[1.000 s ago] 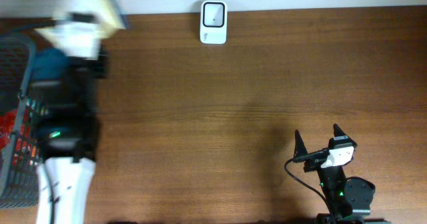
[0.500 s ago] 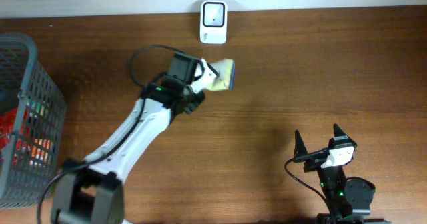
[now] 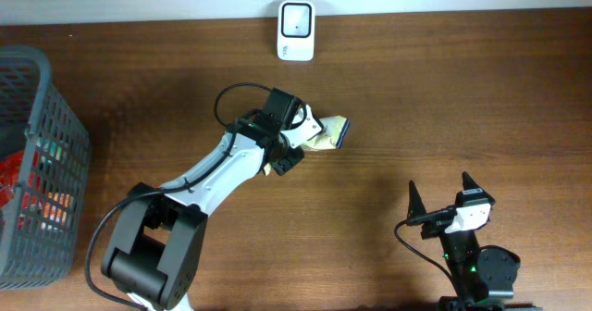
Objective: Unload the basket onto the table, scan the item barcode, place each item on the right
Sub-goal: 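Carry the white bag to table center and release it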
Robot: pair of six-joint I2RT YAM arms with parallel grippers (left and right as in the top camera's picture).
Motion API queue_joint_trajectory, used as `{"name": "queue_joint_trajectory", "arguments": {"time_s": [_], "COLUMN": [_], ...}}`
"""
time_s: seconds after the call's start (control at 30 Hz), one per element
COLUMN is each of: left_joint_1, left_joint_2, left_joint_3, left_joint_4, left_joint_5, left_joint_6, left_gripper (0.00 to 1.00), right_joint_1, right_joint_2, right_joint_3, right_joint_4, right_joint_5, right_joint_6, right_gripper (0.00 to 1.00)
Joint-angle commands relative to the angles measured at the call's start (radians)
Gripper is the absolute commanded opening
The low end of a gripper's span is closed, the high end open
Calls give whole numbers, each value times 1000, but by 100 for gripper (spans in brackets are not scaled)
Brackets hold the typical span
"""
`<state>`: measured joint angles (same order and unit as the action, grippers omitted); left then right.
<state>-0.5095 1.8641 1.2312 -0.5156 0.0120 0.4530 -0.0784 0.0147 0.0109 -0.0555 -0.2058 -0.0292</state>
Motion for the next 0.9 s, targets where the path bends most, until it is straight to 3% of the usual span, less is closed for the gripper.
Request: {"name": "queue_joint_trajectory", "arguments": {"time_s": [0.0,0.03,0.07,0.1,0.17,0.23,0.27,0.4,0.6,0.7,0.73,0.87], "left_joint_1": [-1,-2,-3,-4,-7,-12,-16,-37,-38,-39,-38,-37], "left_joint_2": [2,2,2,2,2,2,2,2,-37,-90,-103,-187], "left_joint_3": [13,13,13,13,13,13,13,14,41,62,66,80], "left_joint_4": [14,17,17,17,18,26,30,40,25,24,24,24], "left_joint_5": [26,31,39,54,102,163,182,194,195,195,195,195], "left_joint_6": [12,12,12,12,12,12,12,12,-118,-153,-154,-154], "left_gripper": [2,9,24,25,23,5,4,30,44,79,97,99], "right_joint_1": [6,6,6,6,6,6,6,6,6,6,6,6], "right_joint_2": [-8,-8,-8,-8,-8,-8,-8,-8,-8,-8,-8,-8], "right_joint_3": [-5,-5,-5,-5,-5,-5,-5,-5,-5,-5,-5,-5], "right_joint_4": [-5,-5,-5,-5,-5,-5,-5,-5,-5,-5,-5,-5], "right_joint_5": [8,8,8,8,8,8,8,8,8,8,8,8], "right_joint_6": [4,4,4,4,4,4,4,4,4,4,4,4], "right_gripper": [99,99,99,99,99,99,99,99,99,98,99,99]}}
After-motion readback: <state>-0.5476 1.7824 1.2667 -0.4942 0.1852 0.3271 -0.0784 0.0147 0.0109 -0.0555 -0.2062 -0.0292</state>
